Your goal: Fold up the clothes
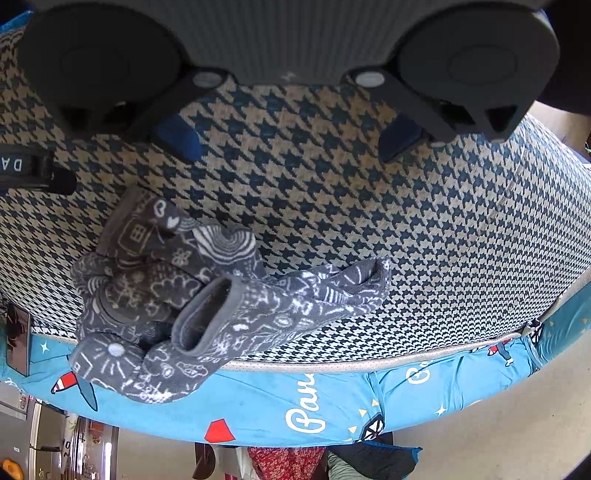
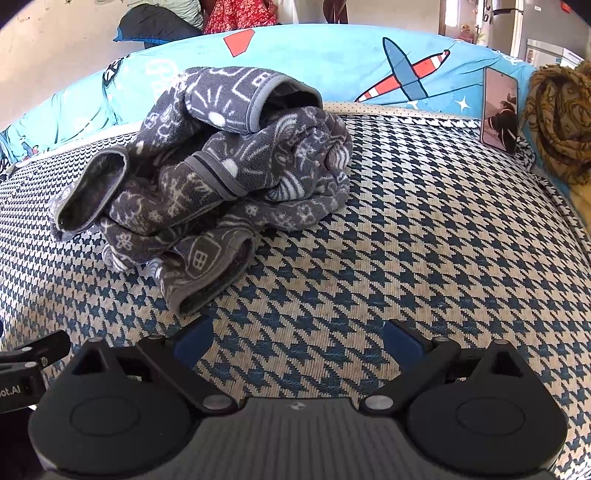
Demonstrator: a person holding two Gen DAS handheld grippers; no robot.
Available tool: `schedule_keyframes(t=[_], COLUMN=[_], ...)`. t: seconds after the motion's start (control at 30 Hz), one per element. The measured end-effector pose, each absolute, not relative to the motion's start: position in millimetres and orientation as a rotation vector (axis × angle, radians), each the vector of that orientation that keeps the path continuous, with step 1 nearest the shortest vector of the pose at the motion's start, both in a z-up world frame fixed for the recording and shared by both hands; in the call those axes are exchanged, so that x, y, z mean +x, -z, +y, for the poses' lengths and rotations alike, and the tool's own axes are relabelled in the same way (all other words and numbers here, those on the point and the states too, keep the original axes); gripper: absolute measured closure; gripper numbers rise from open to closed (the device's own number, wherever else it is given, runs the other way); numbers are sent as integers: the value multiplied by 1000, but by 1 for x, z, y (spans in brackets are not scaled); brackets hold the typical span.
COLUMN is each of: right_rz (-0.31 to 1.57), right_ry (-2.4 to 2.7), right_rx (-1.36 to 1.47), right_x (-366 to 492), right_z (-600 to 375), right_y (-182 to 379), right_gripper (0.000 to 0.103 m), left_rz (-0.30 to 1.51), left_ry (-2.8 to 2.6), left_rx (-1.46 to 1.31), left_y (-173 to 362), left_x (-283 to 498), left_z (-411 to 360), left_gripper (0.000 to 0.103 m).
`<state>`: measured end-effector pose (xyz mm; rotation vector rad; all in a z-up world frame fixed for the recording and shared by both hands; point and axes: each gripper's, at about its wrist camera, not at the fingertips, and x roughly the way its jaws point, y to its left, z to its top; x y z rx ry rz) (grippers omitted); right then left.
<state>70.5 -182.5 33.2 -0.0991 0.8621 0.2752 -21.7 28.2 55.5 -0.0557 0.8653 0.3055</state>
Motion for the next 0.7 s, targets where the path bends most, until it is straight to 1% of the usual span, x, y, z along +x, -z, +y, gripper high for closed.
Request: schedule_keyframes(t=[0.7], right_rz=[843], right_ry=[-302], right_rx=[-84], right_x=[68], right_z=[-187], right_y=[-37], right_gripper=[4], left_rz=[845], left_ry=[-295], left_rx=[-11], left_y=[-68], left_x=[-28], left_z=[6], left_gripper=[0])
